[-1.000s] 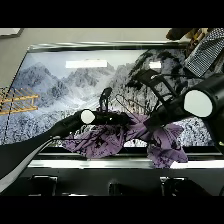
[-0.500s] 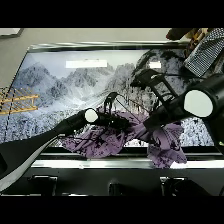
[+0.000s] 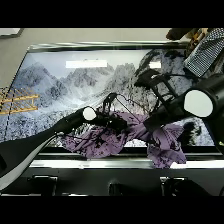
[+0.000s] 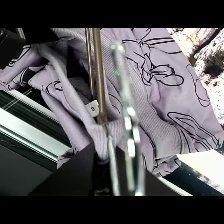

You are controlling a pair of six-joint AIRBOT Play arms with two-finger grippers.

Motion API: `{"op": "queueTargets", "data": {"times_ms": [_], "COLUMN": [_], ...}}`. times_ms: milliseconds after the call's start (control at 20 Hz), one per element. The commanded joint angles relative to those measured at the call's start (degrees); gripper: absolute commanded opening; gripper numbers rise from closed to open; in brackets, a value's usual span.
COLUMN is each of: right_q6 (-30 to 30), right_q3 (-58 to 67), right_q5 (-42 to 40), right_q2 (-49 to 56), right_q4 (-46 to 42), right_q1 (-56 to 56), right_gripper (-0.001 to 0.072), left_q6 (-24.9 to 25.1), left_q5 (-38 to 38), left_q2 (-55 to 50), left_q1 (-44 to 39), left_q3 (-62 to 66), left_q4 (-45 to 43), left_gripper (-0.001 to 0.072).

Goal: Fold the clothes and pants, and hang the long-sleeved shirts on hangers.

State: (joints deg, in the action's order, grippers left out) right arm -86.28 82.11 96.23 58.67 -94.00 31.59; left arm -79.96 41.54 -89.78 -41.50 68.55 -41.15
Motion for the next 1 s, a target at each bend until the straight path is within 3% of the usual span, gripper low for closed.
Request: {"op": "queueTargets", "data": {"times_ms": [0,250,400,950], "right_q6": [-0.1,-0.1,-1.3,-1.6], "right_q3": [0.0,0.0,0.0,0.0], "right_q5": [2.1,3.8,4.8,7.4], "right_q2": [0.0,0.3,1.0,1.3], "right_q4": [1.6,3.5,3.3,6.8], "right_q1": [0.0,0.0,0.0,0.0], "right_gripper": [0.0046,0.0047,0.0046,0.0046], "left_q6": [0.2,-0.2,-3.7,-3.4], "left_q5": [0.6,2.7,6.1,7.9], "left_q2": [0.1,0.0,0.0,0.1], "left_q1": [1.7,7.0,9.5,12.1], "left_q3": [1.3,8.2,10.3,10.7], "left_q4": [0.0,-2.5,-8.6,-13.2], "left_gripper": [0.0025,0.0025,0.0025,0.0025]}}
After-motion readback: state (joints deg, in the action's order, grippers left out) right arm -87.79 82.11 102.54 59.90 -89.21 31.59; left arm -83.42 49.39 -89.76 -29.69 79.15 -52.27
